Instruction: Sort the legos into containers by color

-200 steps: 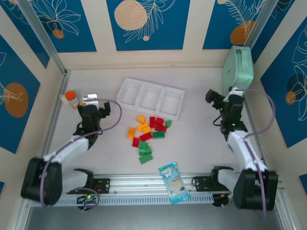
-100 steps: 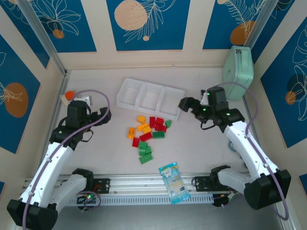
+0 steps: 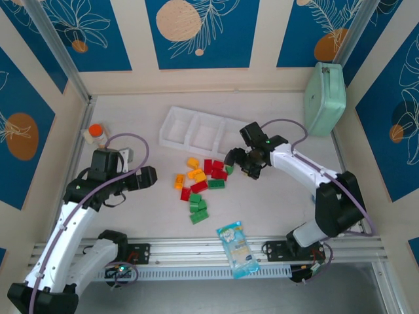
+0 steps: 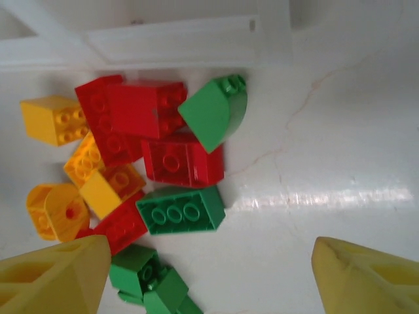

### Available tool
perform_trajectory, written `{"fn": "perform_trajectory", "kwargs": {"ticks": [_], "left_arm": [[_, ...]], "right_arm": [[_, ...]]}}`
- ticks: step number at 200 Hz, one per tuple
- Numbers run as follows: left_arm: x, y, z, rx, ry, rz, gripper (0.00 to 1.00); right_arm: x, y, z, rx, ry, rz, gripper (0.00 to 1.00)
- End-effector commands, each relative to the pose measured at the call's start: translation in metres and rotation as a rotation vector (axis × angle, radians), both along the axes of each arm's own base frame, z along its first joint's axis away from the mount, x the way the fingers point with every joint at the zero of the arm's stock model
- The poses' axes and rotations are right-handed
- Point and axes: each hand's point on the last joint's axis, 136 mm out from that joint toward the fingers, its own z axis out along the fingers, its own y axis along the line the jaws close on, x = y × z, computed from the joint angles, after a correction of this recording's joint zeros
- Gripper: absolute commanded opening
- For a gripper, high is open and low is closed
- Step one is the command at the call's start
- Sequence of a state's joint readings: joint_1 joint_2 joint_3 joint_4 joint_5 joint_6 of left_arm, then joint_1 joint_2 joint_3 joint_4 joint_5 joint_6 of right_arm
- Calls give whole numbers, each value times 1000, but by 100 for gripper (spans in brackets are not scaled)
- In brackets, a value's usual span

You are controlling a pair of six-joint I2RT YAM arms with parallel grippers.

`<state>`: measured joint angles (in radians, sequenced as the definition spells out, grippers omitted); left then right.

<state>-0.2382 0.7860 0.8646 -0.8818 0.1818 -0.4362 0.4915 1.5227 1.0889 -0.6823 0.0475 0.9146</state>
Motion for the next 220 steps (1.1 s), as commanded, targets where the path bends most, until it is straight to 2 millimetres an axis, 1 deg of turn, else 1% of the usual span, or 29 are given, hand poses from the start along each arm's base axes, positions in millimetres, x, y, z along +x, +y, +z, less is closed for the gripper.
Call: {"fn": "perform_trajectory", "kwargs": {"ticks": [1,17,43,88,112,148,178,220], "left_arm": [[-9,-2,-6,3,16,-30,99],[-8,2,-7,19,7,-17,99],[-7,1,-4,12,-31,-27,99],[-6,3,-6,17,-45,-18,99],[-6,2,-6,16,-44,-23,100],[-5,3,-6,19,-49,-21,99],[-5,2,-6,17,-50,-21,99],[-5,2,-6,17,-48,-22,99]], "right_arm": [[12,4,-1,-32,5,-4,77],[16,5,-8,-55,19,6,74],[21,9,-22,-74,45,17,72],[29,18,-36,-99,78,55,67],[32,20,-43,-128,89,72,64],[35,16,-51,-182,101,81,61],[32,11,-58,-261,103,106,61],[28,3,-67,-302,119,111,57]]}}
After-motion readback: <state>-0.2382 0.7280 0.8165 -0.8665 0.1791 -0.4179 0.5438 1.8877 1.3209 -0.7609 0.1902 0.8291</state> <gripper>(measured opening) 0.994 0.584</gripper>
